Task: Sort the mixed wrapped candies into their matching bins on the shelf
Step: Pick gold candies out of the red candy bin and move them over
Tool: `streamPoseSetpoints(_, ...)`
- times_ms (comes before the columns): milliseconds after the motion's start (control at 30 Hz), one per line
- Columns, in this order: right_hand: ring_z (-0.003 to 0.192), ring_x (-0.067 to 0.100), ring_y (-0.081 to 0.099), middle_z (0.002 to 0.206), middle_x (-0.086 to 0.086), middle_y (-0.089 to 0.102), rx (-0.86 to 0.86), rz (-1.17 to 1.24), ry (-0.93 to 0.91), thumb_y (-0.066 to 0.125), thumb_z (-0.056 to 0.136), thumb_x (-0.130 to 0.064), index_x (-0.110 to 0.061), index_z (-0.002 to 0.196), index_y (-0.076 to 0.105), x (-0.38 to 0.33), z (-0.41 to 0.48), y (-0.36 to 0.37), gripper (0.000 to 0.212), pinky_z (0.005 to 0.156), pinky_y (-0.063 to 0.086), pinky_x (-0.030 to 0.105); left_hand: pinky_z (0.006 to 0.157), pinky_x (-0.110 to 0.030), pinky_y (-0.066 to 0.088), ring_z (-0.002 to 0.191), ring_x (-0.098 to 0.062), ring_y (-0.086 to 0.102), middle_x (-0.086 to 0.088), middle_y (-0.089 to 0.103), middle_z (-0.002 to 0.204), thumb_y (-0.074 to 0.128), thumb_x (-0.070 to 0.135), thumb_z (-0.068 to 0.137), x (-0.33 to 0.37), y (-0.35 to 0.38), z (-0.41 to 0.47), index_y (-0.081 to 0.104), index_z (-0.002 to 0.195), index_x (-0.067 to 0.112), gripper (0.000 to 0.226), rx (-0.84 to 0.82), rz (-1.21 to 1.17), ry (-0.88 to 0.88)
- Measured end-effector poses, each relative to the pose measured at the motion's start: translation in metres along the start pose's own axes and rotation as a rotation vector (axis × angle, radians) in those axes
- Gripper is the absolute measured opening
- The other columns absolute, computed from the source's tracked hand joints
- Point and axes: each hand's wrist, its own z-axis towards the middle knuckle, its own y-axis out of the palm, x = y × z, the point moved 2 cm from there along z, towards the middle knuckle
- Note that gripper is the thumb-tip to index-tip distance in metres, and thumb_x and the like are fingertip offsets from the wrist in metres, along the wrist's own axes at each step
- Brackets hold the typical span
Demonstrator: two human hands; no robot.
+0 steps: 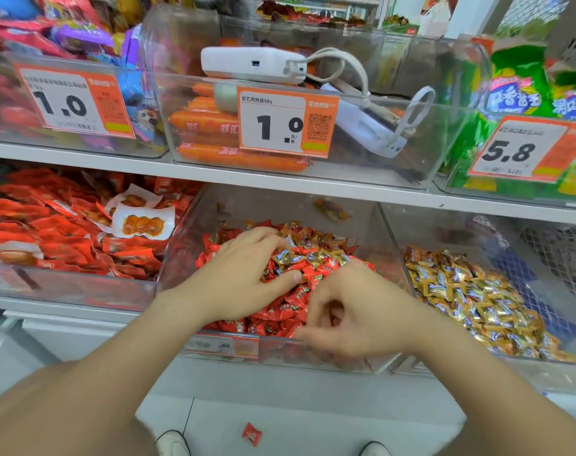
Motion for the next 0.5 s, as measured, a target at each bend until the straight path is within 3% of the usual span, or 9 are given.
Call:
streamPoseSetpoints(100,0.054,0.005,0.060,0.060,-0.010,0.067,0.372,0.180,0.123,0.075,0.089,-0.031,-0.023,0.071,0.074,0.015,0.010,-0.012,0.019,0.060,0.043,0.014,0.115,-0.034,0.039,0.138,-0.016,0.050,0.003,0.056,0.146,0.053,0.057,0.100,0.003,0.004,0.013,0.052,0.147,0.021,0.059,-0.038,-0.008,0.028)
streamPoseSetpoints(167,0.065,0.006,0.064,0.069,-0.011,0.069,0.499,0.137,0.188,0.076,0.087,-0.036,-0.027,0.083,0.075,0.026,0.017,-0.012,0.011,0.067,0.048,0.018,0.109,-0.030,0.038,0.129,-0.019,0.051,0.000,0.061,0.134,0.064,0.050,0.096,0.005,0.003,0.017,0.056,0.144,0.021,0.057,-0.085,0.024,0.048)
streamPoseSetpoints(267,0.097,0.002,0.063,0.106,-0.015,0.071,0.325,0.029,0.166,0.076,0.085,-0.052,-0.033,0.118,0.072,0.032,0.027,-0.001,0.037,0.090,0.050,0.023,0.100,-0.035,0.044,0.114,-0.019,0.050,0.002,0.057,0.117,0.071,0.055,0.089,0.004,0.000,0.017,0.063,0.134,0.024,0.055,-0.145,0.047,0.044)
streamPoseSetpoints(300,0.103,0.002,0.064,0.110,-0.016,0.072,0.270,0.006,0.166,0.076,0.088,-0.049,-0.033,0.119,0.073,0.031,0.029,0.000,0.035,0.094,0.051,0.026,0.099,-0.034,0.045,0.112,-0.016,0.051,0.005,0.057,0.115,0.071,0.058,0.088,0.003,-0.001,0.016,0.065,0.130,0.025,0.053,-0.151,0.048,0.042)
streamPoseSetpoints(400,0.092,0.011,0.070,0.093,-0.015,0.076,0.263,-0.135,0.239,0.068,0.091,-0.031,-0.031,0.095,0.080,0.038,0.029,-0.005,0.013,0.088,0.059,0.037,0.096,-0.031,0.049,0.105,-0.007,0.059,0.010,0.066,0.111,0.074,0.056,0.090,-0.001,-0.006,0.014,0.071,0.120,0.026,0.043,-0.119,0.007,0.053)
streamPoseSetpoints(500,0.094,0.018,0.067,0.085,-0.018,0.070,0.183,-0.329,0.374,0.064,0.087,-0.022,-0.031,0.085,0.077,0.047,0.024,-0.012,0.016,0.094,0.055,0.041,0.095,-0.027,0.051,0.104,0.002,0.060,0.017,0.069,0.113,0.076,0.050,0.091,-0.005,-0.010,0.011,0.073,0.116,0.032,0.031,-0.102,-0.073,0.038)
